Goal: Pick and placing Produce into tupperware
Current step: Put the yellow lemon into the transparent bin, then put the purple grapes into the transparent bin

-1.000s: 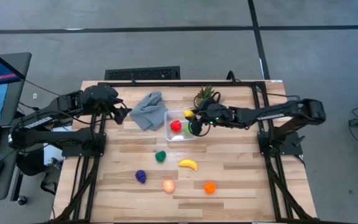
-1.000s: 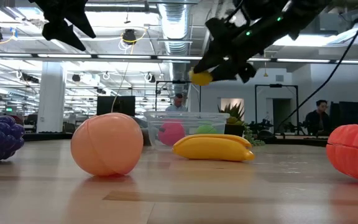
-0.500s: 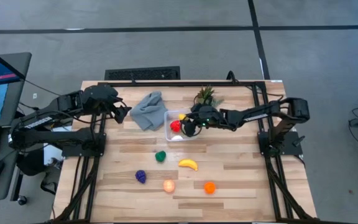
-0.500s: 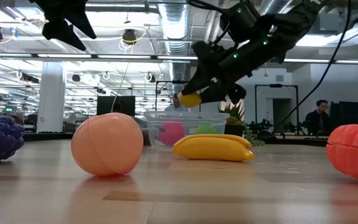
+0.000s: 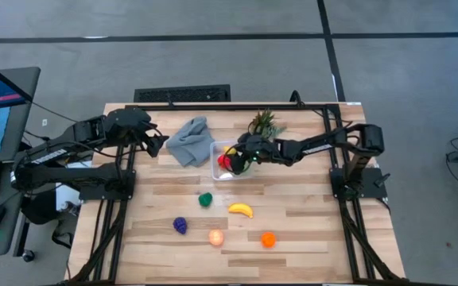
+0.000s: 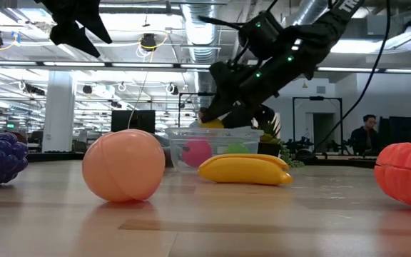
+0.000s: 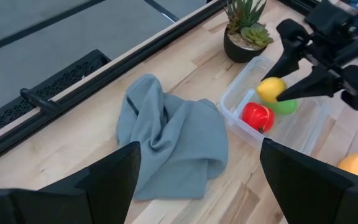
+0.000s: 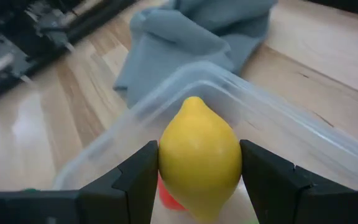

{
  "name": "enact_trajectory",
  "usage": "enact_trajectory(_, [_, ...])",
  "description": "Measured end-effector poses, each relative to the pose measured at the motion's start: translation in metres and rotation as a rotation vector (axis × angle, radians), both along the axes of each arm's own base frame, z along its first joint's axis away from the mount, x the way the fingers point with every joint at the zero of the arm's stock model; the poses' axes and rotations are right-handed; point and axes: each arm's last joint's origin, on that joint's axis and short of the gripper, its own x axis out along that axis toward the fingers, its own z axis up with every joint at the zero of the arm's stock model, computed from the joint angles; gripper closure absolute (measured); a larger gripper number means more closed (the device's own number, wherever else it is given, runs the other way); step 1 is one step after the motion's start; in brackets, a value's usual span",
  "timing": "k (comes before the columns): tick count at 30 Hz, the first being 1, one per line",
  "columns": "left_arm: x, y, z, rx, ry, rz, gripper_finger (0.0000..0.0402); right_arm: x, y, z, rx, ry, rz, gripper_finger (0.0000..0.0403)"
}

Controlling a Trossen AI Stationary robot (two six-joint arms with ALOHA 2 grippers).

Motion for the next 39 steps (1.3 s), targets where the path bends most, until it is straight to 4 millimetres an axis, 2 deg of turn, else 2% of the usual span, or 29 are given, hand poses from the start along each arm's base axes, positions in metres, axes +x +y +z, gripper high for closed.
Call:
enact_trajectory(4, [0.000, 0.000, 0.000, -0.001, -0.001, -0.001, 0.0084, 0.006, -0.009, 0.001, 0.006, 0.043, -0.021, 0.0173])
enact_trajectory(12, [0.000, 0.000, 0.000, -0.002, 0.000, -0.002, 0.0084, 0.004, -0.016, 0.000, 0.011, 0.083, -0.044, 0.0173])
enact_trajectory(22, [0.000, 0.000, 0.000, 0.002, 0.000, -0.003, 0.0084, 0.001, -0.017, -0.003, 0.025, 0.124, -0.039, 0.0172])
enact_trajectory(31, [0.000, 0.000, 0.000, 0.004, -0.001, -0.002, 0.0084, 0.001, -0.018, -0.003, 0.053, 0.117, -0.011, 0.0150])
enact_trajectory(39, [0.000, 0.000, 0.000, 0.003, -0.001, -0.002, 0.0084, 0.001, -0.018, -0.003, 0.054, 0.117, -0.009, 0.0147])
